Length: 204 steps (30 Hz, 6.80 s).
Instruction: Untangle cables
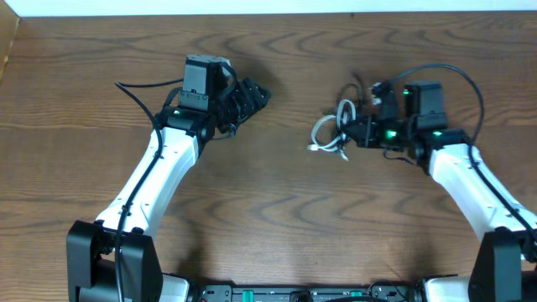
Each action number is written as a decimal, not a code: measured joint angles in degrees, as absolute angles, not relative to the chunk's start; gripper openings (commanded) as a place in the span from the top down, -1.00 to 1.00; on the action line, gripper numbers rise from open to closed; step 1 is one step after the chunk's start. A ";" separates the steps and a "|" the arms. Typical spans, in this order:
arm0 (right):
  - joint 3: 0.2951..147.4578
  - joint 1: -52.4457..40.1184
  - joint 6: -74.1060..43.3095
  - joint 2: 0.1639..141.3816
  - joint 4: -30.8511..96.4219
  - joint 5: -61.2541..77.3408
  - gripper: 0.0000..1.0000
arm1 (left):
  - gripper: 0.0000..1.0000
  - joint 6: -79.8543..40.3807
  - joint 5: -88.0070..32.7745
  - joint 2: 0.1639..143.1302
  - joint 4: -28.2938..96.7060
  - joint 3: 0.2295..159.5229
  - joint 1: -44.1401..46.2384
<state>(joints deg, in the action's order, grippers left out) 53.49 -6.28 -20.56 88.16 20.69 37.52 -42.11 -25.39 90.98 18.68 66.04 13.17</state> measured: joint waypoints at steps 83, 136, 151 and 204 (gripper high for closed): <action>62.61 17.89 -20.32 77.60 55.07 14.74 -0.78 | 0.21 -18.17 -2.39 119.24 -12.67 66.30 47.46; 62.61 -13.78 -23.92 86.98 29.89 29.93 -0.52 | 0.85 -22.96 -24.56 82.37 15.84 66.54 30.41; 62.74 -13.65 -35.64 95.72 35.81 2.48 -0.39 | 0.85 -25.52 -29.32 82.30 17.58 66.43 26.96; 62.83 -1.83 -19.44 96.27 35.05 21.02 -0.38 | -0.16 -1.21 -22.74 106.87 15.31 66.41 34.65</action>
<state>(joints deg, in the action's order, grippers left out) 62.83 -1.83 -19.44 96.27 35.05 21.02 -1.21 -22.74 106.87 15.31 66.41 34.65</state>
